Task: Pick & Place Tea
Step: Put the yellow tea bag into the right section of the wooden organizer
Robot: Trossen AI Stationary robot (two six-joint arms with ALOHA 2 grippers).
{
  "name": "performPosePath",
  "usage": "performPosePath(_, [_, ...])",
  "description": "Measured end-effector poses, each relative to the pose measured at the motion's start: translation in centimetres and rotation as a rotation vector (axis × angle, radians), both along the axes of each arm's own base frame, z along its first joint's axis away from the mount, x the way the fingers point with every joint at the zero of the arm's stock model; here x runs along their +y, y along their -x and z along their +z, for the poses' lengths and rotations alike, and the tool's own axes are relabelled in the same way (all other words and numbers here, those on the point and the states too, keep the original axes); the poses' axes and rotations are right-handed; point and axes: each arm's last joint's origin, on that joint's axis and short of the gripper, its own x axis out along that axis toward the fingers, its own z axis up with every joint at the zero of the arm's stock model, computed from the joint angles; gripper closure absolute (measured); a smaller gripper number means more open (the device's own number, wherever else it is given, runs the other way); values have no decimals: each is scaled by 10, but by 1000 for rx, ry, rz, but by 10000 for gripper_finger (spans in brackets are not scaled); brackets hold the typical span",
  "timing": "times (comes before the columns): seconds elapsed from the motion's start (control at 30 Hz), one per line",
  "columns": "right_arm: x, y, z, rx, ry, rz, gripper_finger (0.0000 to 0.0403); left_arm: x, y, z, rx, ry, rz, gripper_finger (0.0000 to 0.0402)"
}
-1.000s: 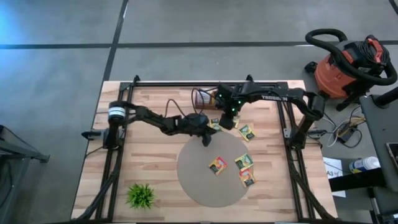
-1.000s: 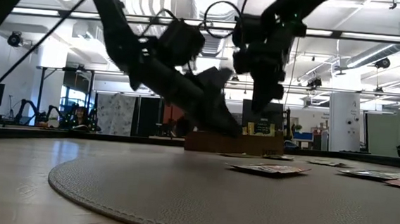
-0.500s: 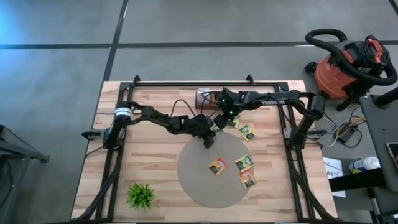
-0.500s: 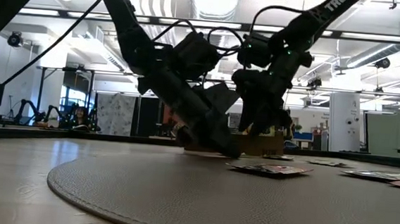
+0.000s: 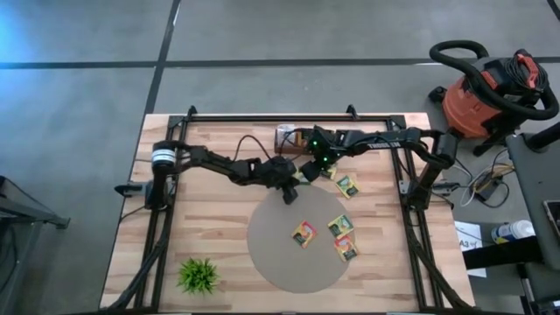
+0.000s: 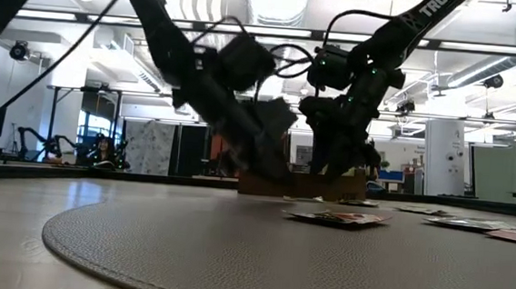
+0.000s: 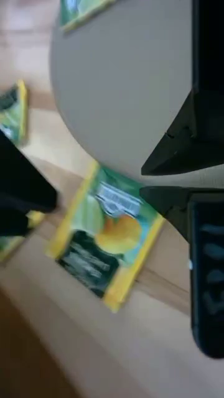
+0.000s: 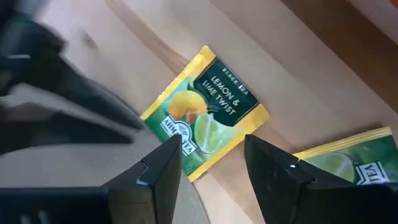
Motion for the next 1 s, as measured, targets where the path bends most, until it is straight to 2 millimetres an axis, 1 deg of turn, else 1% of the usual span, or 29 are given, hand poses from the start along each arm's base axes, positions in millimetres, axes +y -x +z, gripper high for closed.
performPosePath(0.13, [-1, 0, 0, -2, -13, -37, 231, 5, -4, -21, 13, 28, 17, 367])
performPosePath(0.2, [0, 1, -2, 7, -23, -52, 231, 7, -6, -26, 10, 42, 24, 367])
performPosePath(0.37, [0, 4, -5, 33, -14, -102, 231, 7, -6, -28, 14, 53, 22, 367])
performPosePath(0.47, [-4, 6, -6, 41, 11, -142, 231, 7, -4, -30, 37, 57, 10, 367])
performPosePath(0.63, [-8, 8, -7, 42, 5, -159, 232, 7, -3, -32, 44, 62, 4, 367])
performPosePath(0.8, [-9, 6, -19, 67, -21, -188, 233, 7, -4, -31, 24, 51, -3, 367])
performPosePath(0.9, [-10, 2, -24, 53, -33, -215, 236, 7, -4, -31, 22, 40, -12, 367])
performPosePath(1.0, [-11, -1, -28, 27, -60, -206, 242, 7, -4, -31, 21, 32, -19, 367])
